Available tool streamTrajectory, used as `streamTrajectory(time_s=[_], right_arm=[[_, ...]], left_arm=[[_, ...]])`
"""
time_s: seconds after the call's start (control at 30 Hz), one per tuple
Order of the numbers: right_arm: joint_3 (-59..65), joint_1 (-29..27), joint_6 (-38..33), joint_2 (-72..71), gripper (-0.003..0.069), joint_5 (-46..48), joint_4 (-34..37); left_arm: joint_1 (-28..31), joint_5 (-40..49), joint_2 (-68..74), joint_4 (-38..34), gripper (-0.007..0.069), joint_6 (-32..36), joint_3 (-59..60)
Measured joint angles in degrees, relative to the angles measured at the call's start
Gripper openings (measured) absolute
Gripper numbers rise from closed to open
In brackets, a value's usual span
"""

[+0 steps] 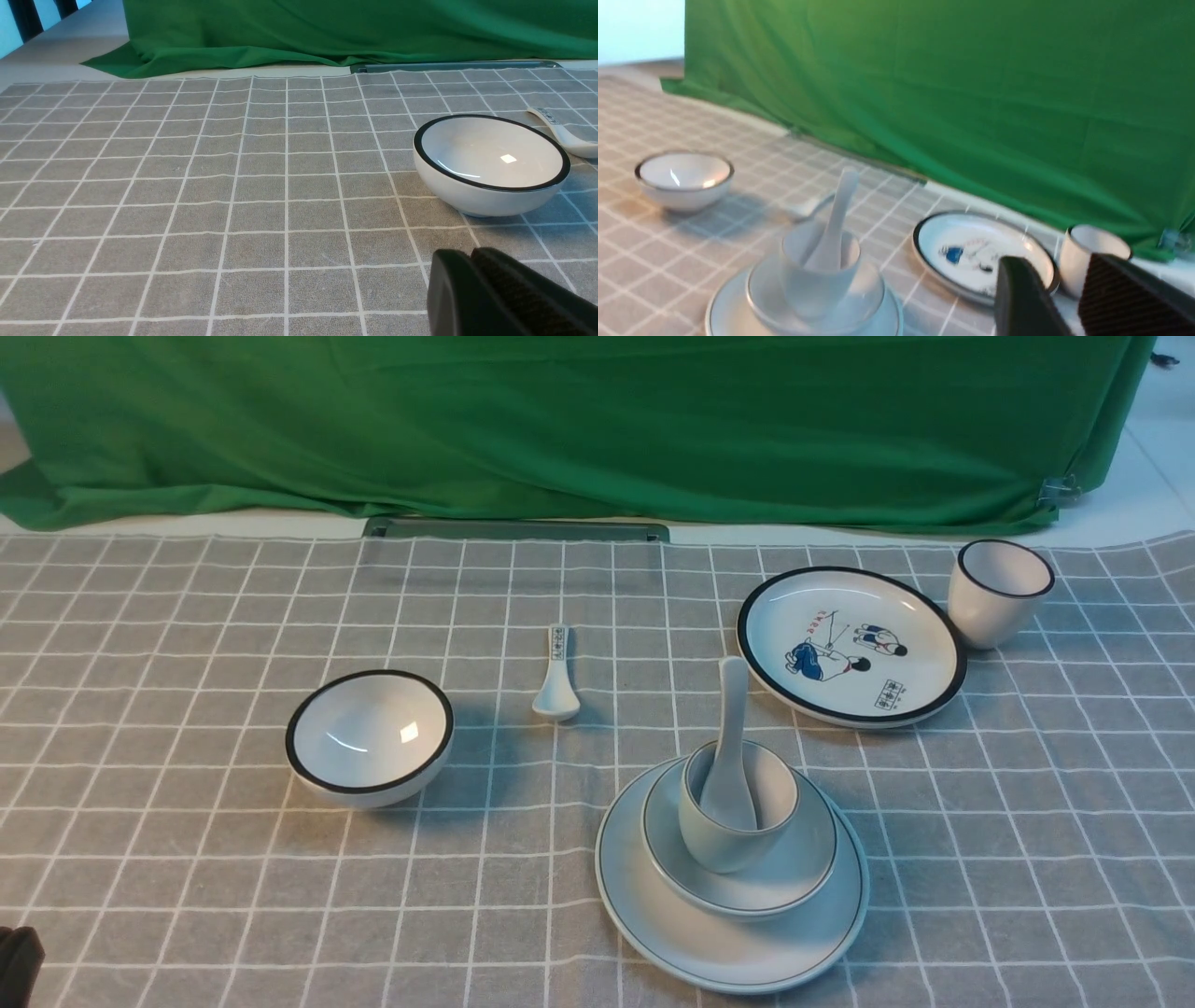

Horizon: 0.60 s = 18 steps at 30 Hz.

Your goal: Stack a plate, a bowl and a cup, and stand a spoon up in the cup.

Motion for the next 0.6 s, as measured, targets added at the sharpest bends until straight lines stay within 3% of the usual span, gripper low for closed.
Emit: streamTrajectory(time_s=[0.1,0.43,0.6], right_arm=[[2.02,-0.94,-0.29,0.07,0.0241,-0.11,0.0],[15.2,-23.32,0.22,0.09,0.0241,0.68,-0.05],[15.33,-25.46,1.38,0.09,0.0241,0.83,-0.12]], left_arm=[[0.0,-0.01,0.0,0.0,0.0018,0.0,0.0],[0.0,-0.13,0.0,0.0,0.0018,0.06,0.0],[0.05,-0.13,0.0,0.0,0.0018,0.06,0.0]])
